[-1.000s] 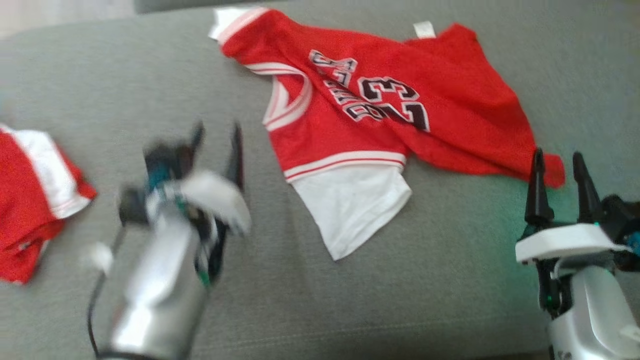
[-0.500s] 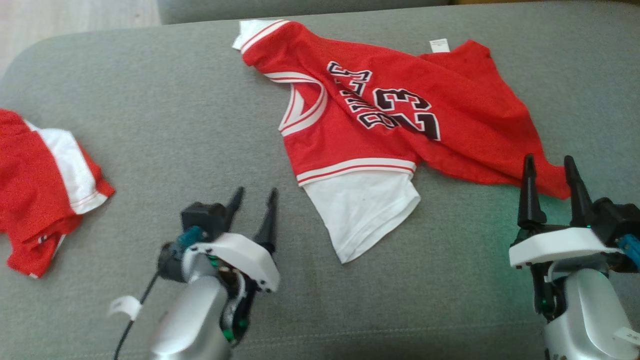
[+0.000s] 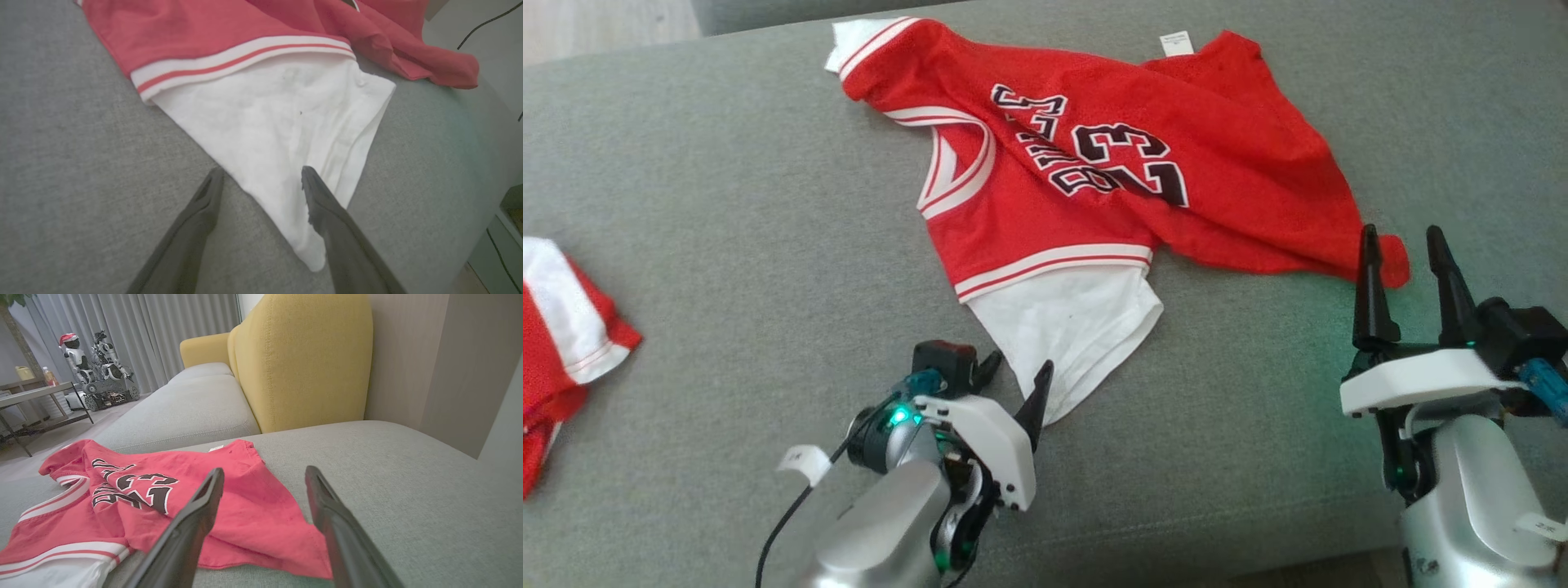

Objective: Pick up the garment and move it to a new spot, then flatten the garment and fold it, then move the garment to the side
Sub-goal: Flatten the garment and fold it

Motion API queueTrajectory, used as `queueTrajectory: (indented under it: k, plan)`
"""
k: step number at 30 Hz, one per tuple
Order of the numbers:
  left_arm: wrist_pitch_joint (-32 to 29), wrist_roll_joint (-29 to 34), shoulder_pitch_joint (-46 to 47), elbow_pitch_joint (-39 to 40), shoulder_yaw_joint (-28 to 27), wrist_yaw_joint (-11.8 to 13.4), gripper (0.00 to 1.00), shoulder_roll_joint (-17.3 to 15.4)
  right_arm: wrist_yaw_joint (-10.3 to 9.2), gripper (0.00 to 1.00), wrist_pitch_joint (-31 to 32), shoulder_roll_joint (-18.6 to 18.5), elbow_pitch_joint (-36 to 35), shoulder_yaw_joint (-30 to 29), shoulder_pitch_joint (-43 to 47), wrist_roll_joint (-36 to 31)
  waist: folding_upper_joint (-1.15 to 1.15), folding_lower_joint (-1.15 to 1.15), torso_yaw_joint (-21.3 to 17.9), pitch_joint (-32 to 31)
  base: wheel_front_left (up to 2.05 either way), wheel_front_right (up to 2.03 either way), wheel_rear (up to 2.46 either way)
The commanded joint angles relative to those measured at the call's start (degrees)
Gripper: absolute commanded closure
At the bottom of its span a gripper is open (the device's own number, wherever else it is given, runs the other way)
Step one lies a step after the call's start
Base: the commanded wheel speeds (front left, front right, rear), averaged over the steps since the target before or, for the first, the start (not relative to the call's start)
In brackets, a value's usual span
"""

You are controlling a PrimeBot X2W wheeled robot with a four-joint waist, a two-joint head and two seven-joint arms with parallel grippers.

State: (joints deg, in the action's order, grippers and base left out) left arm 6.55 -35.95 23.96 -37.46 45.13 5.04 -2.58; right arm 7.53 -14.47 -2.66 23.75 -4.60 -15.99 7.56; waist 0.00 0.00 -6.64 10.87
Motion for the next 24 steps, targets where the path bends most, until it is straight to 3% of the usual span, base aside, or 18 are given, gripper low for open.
queueTrajectory:
  k: [1,5,9,10,11,14,24]
  plan:
    - [-0.5,-0.5,2.9,0.3,-0.5,1.4,0.0,-0.3,-0.04,0.0,-0.5,-0.2,-1.8,1.4,-1.8,0.4,0.0,0.0,-0.7,0.4,0.0,0.0,0.0]
    - [-1.2,-1.3,3.9,-1.3,1.2,3.3,0.0,-0.3,-0.04,0.0,-0.5,-0.2,-2.0,1.3,-1.8,0.6,0.0,0.0,-1.2,0.6,0.0,0.0,0.0]
    - [-1.9,-1.9,4.4,-2.2,2.5,3.4,0.0,-0.3,-0.04,0.0,-0.5,-0.2,-2.0,1.3,-1.8,0.7,0.0,0.0,-1.5,0.6,0.0,0.0,0.0]
    - [-2.0,-2.2,4.5,-2.3,3.0,3.3,0.55,-0.3,-0.04,0.0,-0.5,-0.2,-1.9,1.2,-1.8,0.7,0.0,0.0,-1.6,0.6,0.0,0.0,0.0]
    - [-2.0,-2.6,4.6,-2.4,3.4,3.1,1.0,-0.3,-0.04,0.0,-0.5,-0.2,-1.9,1.1,-1.8,0.7,0.0,0.0,-1.6,0.6,0.0,0.0,0.0]
    - [-0.7,-3.4,5.0,-2.6,3.6,3.2,1.0,-0.3,-0.04,0.0,-0.5,-0.2,-1.3,0.5,-1.6,0.5,0.0,0.0,-1.5,0.4,0.0,0.0,0.0]
    - [8.2,-1.8,7.7,-2.1,-3.7,9.3,1.0,-2.5,-0.04,0.0,-0.5,-0.2,5.4,-3.8,-2.2,-0.4,0.0,0.0,1.1,-0.9,0.0,0.0,0.0]
